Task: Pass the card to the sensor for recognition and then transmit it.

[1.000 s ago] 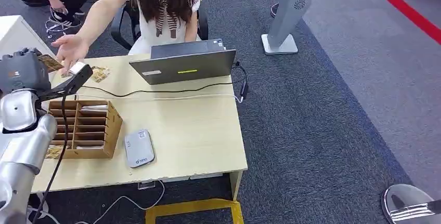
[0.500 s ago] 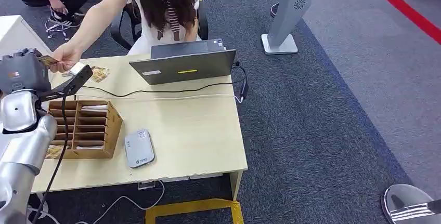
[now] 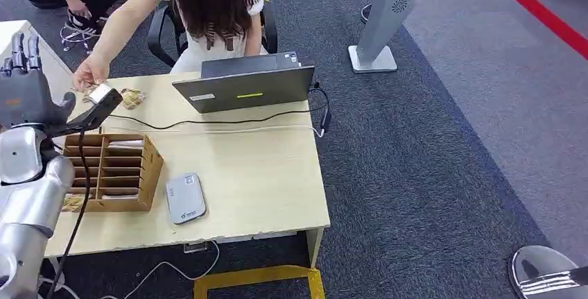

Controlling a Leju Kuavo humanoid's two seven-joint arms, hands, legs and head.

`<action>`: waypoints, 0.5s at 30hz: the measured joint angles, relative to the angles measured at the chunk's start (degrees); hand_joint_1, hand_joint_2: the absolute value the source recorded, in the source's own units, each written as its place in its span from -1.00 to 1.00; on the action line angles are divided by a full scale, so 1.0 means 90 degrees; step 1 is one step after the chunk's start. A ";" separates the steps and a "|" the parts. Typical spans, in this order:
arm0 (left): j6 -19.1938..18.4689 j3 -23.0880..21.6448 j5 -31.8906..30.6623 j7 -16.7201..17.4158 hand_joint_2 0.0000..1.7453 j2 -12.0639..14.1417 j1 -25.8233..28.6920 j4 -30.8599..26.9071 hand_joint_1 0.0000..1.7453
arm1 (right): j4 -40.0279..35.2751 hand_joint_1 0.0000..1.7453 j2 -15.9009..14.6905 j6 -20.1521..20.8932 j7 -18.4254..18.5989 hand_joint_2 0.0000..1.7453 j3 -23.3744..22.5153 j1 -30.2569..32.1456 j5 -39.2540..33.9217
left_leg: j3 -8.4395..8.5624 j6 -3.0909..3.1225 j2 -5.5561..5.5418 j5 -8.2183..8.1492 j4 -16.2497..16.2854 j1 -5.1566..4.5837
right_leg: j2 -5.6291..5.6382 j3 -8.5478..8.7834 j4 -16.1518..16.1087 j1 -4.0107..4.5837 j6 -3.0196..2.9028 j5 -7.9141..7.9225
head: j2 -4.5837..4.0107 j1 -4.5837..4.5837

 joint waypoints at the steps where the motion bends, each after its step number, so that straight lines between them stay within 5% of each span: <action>1: -0.0034 0.0079 0.0383 -0.0258 1.00 0.0005 0.0218 -0.0319 -1.00 | 0.0000 -1.00 0.0000 -0.0010 -0.0019 1.00 0.0000 0.0003 -0.0054 | 0.0000 0.0000 0.0004 0.0000 -0.0001 -0.0001 | 0.0004 0.0000 0.0000 -0.0001 0.0000 0.0000 | 0.0000 0.0000; 5: -0.0448 0.0523 0.2288 -0.1130 1.00 0.0039 0.1360 -0.1937 -1.00 | 0.0000 -1.00 0.0000 -0.0073 -0.0107 1.00 -0.0007 0.0034 -0.0278 | 0.0001 0.0002 0.0022 -0.0011 -0.0004 0.0001 | 0.0024 -0.0005 0.0000 -0.0001 -0.0002 -0.0003 | 0.0000 0.0000; 8: -0.1135 0.1094 0.4413 -0.1795 1.00 0.0075 0.2357 -0.3221 -1.00 | 0.0002 -1.00 0.0000 -0.0121 -0.0177 1.00 -0.0046 0.0071 -0.0433 | 0.0006 -0.0004 0.0039 -0.0022 -0.0007 0.0002 | 0.0042 -0.0009 0.0000 -0.0001 0.0000 -0.0010 | 0.0000 -0.0002; 12: -0.1594 0.1721 0.5333 -0.2169 1.00 0.0092 0.3145 -0.4202 -1.00 | 0.0012 -1.00 -0.0002 -0.0131 -0.0199 1.00 -0.0088 0.0106 -0.0526 | -0.0013 -0.0004 0.0011 -0.0022 -0.0008 0.0006 | 0.0012 -0.0008 -0.0001 0.0001 0.0003 -0.0022 | 0.0000 -0.0002; 15: -0.2644 0.2509 0.7915 -0.2567 1.00 0.0121 0.3872 -0.4731 -1.00 | 0.0012 -1.00 -0.0002 -0.0187 -0.0313 1.00 -0.0161 0.0105 -0.0720 | 0.0011 -0.0020 0.0050 -0.0038 -0.0017 0.0002 | 0.0054 0.0001 0.0001 -0.0001 -0.0004 -0.0027 | 0.0000 0.0007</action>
